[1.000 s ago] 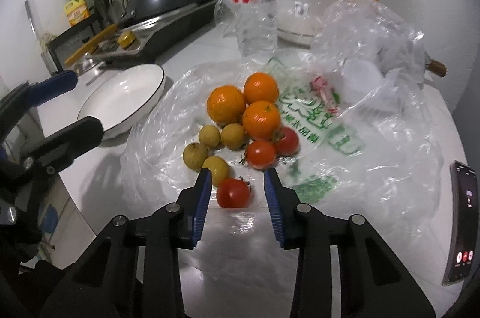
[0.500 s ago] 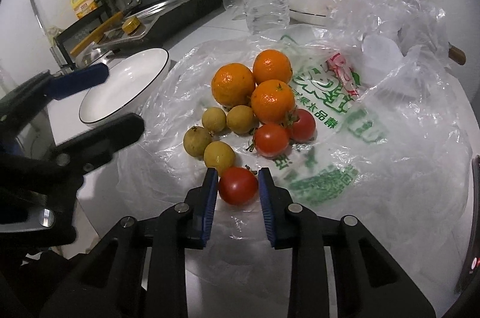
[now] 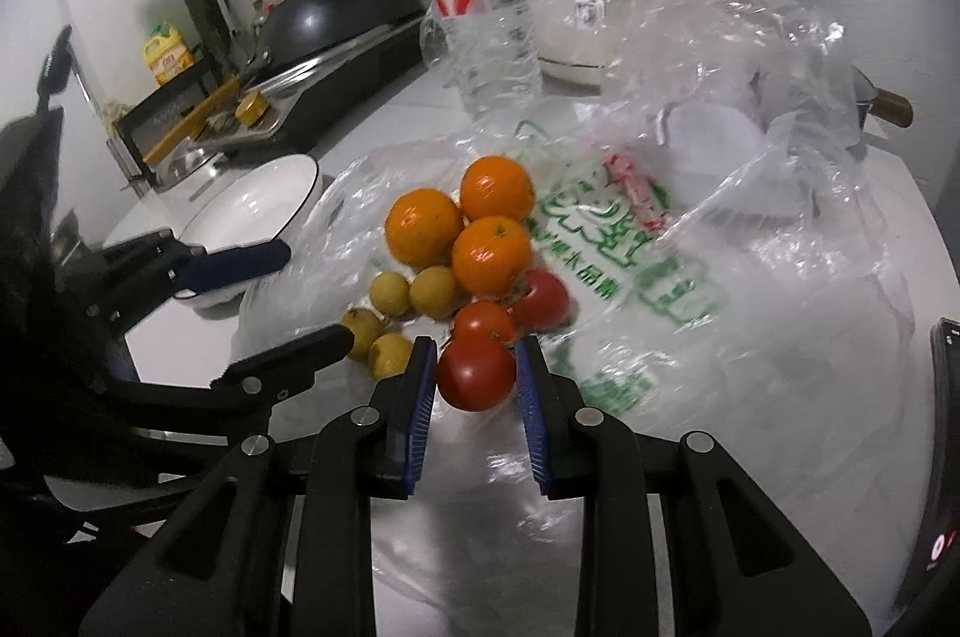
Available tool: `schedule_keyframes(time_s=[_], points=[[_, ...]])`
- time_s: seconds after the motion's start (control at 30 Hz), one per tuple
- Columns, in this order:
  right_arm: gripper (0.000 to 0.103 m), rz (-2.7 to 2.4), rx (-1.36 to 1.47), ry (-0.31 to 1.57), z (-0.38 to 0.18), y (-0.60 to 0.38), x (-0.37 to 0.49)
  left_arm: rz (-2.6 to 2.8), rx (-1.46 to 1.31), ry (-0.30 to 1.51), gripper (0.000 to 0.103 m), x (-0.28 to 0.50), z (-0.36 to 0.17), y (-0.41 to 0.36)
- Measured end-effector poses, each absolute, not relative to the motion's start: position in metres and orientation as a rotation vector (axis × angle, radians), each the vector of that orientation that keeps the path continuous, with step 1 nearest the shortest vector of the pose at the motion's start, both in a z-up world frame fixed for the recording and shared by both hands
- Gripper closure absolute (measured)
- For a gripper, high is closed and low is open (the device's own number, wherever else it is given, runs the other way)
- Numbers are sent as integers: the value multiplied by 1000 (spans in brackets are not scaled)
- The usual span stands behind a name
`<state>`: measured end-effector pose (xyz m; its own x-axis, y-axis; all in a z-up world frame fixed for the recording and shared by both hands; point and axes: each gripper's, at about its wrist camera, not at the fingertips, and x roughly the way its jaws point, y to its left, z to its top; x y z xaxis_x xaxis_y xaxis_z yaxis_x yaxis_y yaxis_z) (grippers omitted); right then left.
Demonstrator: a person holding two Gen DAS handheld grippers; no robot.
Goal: Organize fruits
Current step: 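Grasp a small yellow fruit with the left gripper while the right gripper holds the tomato, then carry the yellow fruit and the tomato over the white plate with both grippers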
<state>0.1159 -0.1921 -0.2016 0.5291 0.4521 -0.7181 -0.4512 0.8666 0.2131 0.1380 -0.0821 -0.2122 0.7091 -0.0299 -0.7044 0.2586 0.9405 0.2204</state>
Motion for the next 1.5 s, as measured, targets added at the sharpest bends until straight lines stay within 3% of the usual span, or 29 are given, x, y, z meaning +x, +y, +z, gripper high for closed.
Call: schedule_keyframes(time_s=[0.13,0.47,0.6,1.5], points=[[74,536,15,847,-200,-196,120,-182,342,793,62,142,-220,-84],[74,525,15,832,-196,-203,121,-220,362,835,63,150,-233,-92],[74,512,12,828,-194,-204,120,-238,355,846,77,152,-235,-92],[74,510,-112,779,-156,-141,102,-255,225,676,77,121,-184,-33]])
